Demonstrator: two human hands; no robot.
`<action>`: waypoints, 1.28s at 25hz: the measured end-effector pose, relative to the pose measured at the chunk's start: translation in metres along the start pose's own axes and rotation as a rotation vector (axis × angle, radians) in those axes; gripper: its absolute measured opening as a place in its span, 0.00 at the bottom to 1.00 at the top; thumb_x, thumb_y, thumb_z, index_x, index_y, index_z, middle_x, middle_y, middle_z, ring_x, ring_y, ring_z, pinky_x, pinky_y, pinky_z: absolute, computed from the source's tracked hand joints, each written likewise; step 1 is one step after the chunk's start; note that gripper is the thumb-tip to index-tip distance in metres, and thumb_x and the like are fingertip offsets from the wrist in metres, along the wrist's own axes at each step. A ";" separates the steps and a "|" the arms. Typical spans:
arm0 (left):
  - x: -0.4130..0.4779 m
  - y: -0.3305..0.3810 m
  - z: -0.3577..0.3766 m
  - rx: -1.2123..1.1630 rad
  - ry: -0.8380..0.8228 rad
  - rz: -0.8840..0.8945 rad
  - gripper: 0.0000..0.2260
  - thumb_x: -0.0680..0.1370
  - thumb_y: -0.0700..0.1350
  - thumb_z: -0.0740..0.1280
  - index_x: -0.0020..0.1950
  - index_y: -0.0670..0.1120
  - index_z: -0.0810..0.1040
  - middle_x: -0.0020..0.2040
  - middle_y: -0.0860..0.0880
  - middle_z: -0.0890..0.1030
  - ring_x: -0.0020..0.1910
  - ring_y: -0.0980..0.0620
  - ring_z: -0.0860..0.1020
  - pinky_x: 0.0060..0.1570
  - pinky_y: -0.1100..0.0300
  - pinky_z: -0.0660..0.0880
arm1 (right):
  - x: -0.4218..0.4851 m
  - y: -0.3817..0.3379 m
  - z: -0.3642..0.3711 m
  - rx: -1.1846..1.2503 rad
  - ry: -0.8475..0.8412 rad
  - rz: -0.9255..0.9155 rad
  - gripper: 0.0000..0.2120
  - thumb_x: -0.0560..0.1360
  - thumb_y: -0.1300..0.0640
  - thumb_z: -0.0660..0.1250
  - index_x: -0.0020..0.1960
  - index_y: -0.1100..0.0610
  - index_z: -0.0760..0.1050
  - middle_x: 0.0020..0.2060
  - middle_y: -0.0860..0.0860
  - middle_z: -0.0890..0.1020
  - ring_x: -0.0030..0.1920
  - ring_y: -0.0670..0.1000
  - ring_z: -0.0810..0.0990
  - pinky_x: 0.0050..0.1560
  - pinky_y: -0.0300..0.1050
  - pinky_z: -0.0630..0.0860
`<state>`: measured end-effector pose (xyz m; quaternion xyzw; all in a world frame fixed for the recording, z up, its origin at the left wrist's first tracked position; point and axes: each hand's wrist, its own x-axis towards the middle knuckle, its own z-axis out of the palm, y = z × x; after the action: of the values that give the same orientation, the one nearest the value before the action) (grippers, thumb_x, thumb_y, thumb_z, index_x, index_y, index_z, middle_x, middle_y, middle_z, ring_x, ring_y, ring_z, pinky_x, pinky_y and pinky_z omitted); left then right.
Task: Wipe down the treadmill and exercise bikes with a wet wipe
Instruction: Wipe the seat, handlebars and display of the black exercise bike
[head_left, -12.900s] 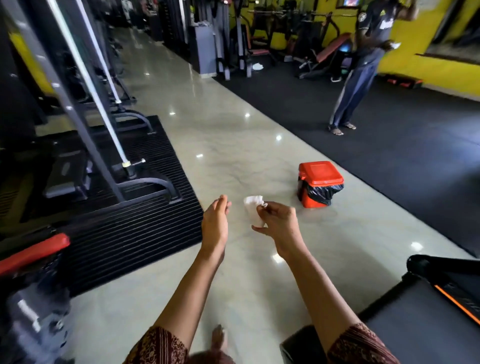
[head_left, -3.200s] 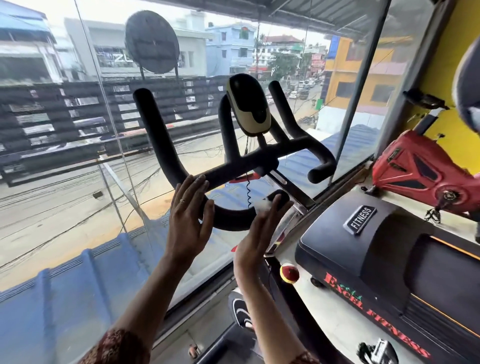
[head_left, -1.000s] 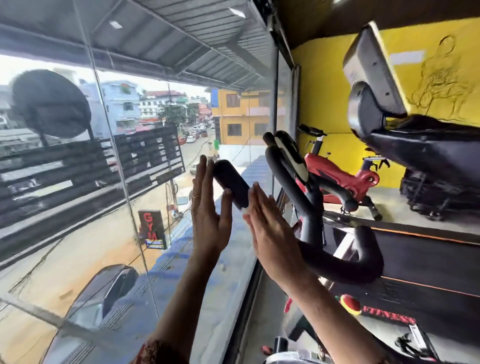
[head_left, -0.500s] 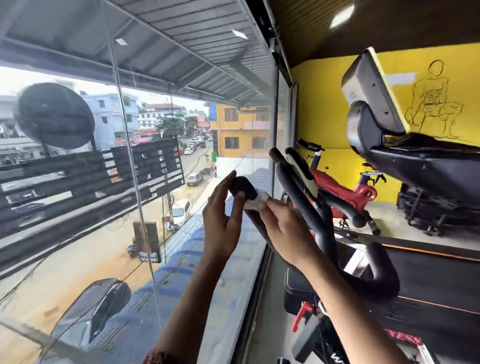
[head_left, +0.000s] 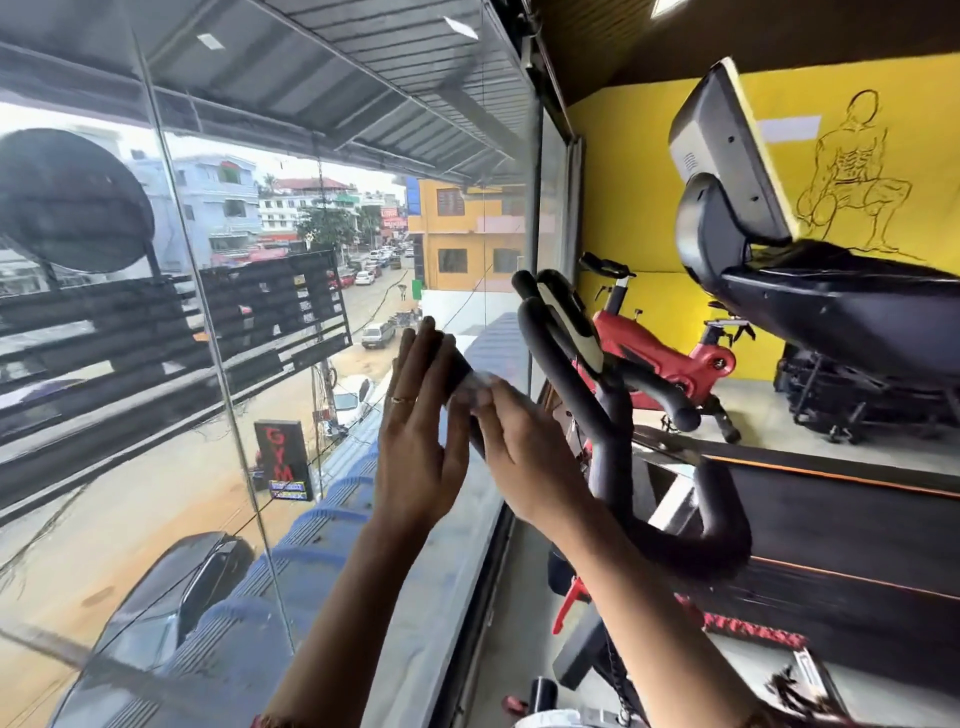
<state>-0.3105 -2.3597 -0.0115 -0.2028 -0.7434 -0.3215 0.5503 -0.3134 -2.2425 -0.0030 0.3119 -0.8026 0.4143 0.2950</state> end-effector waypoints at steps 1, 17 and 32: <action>-0.004 0.003 0.003 0.038 -0.021 0.025 0.22 0.80 0.44 0.56 0.71 0.33 0.65 0.73 0.39 0.61 0.75 0.43 0.57 0.73 0.56 0.56 | -0.020 0.014 -0.005 -0.077 0.010 -0.006 0.21 0.80 0.50 0.50 0.63 0.61 0.72 0.53 0.57 0.81 0.53 0.57 0.80 0.52 0.48 0.76; -0.105 0.114 0.102 0.474 -0.185 -0.026 0.22 0.81 0.50 0.55 0.60 0.34 0.78 0.59 0.37 0.78 0.65 0.39 0.70 0.72 0.50 0.56 | -0.117 0.175 -0.122 0.095 0.137 0.118 0.19 0.80 0.51 0.54 0.52 0.63 0.78 0.55 0.57 0.80 0.70 0.49 0.67 0.71 0.40 0.59; -0.104 0.144 0.126 0.521 -0.080 -0.295 0.19 0.77 0.44 0.57 0.58 0.35 0.79 0.59 0.37 0.79 0.62 0.38 0.73 0.65 0.41 0.66 | -0.081 0.213 -0.122 0.201 -0.196 0.206 0.21 0.80 0.49 0.52 0.54 0.59 0.80 0.71 0.53 0.68 0.76 0.52 0.50 0.75 0.49 0.48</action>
<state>-0.2700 -2.1632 -0.0970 0.0430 -0.8434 -0.1881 0.5014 -0.3944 -2.0198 -0.1060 0.2946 -0.8099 0.4880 0.1386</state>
